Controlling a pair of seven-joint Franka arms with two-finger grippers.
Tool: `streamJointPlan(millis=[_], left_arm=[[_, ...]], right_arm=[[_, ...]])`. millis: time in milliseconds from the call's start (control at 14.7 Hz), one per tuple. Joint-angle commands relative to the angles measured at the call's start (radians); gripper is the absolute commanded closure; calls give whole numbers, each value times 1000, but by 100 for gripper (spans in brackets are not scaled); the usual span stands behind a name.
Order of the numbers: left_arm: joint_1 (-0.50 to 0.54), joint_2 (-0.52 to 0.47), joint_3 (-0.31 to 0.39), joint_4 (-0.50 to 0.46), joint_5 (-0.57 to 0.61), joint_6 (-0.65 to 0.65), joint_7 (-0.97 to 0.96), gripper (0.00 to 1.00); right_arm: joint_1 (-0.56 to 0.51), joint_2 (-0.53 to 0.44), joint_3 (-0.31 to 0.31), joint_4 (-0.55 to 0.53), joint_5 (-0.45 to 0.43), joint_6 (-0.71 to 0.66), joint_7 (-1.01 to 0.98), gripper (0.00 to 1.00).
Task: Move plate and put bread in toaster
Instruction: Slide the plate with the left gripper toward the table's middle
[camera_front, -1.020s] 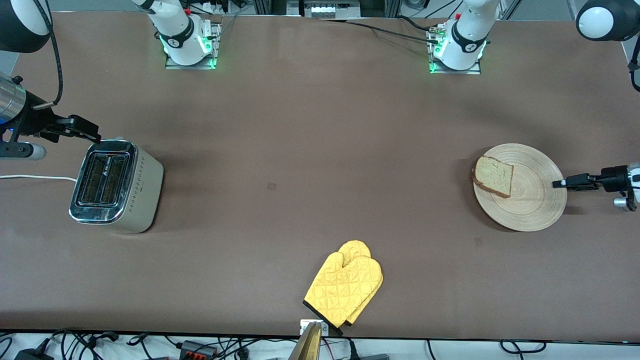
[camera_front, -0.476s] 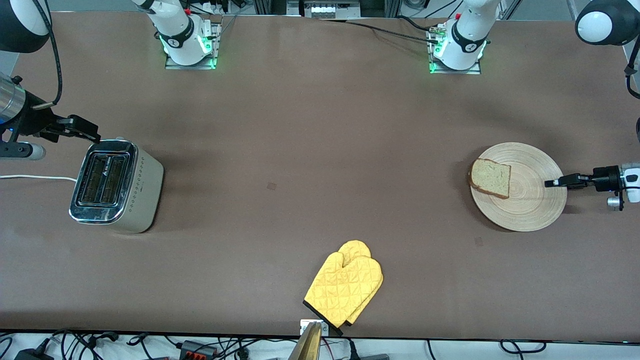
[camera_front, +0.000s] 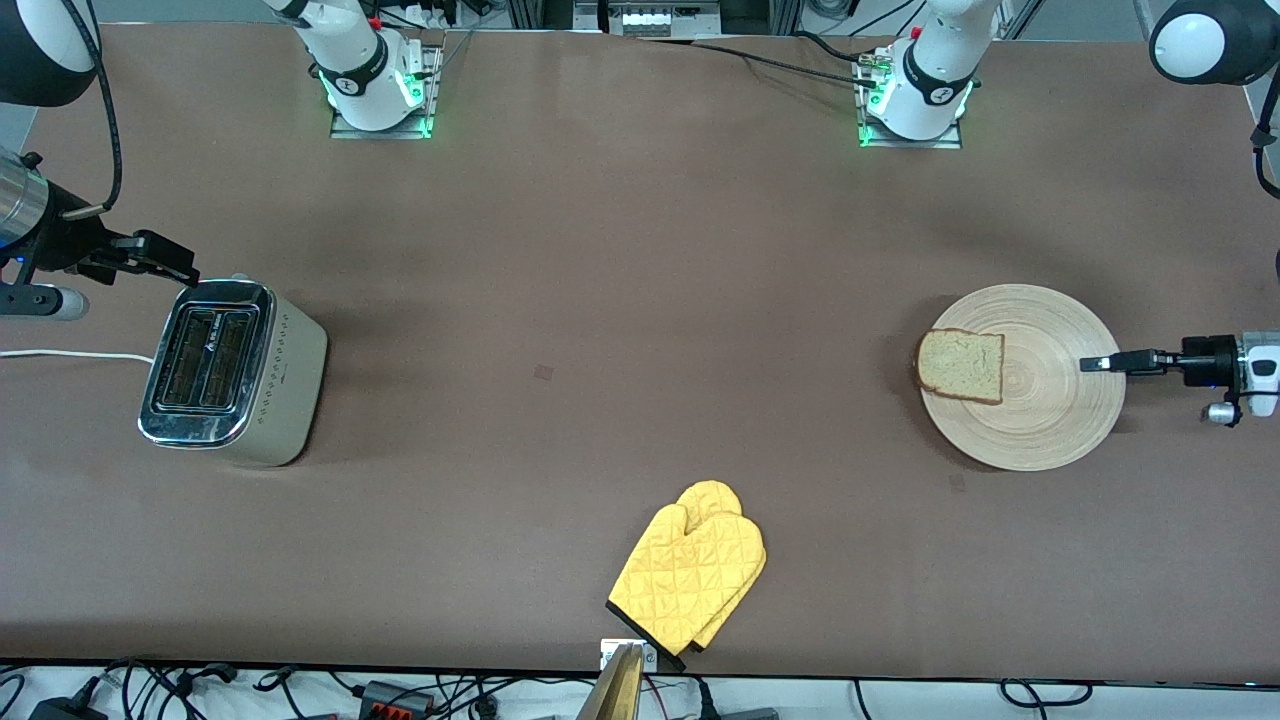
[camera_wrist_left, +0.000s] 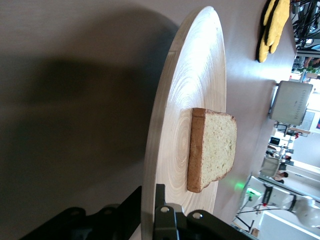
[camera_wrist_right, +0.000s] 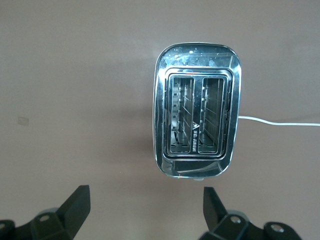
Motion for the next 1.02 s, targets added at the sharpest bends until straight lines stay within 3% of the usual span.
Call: streamJointPlan(millis=[0, 204, 544, 680, 952], left_arm=[[1, -22, -106, -4, -16, -20, -61, 99], [-40, -21, -214, -7, -71, 20, -102, 99], [-271, -24, -231, -62, -117, 130, -125, 99], [-307, -30, -299, -125, -120, 256, -128, 99], [-347, -21, -522, -326, -252, 703, -147, 99]], right_arm=[[-8, 4, 0, 12, 12, -14, -17, 0], [-8, 4, 0, 12, 12, -14, -17, 0], [-8, 4, 0, 12, 12, -14, -17, 0], [-8, 4, 0, 11, 12, -14, -17, 0], [-10, 4, -2, 11, 12, -20, -15, 0]])
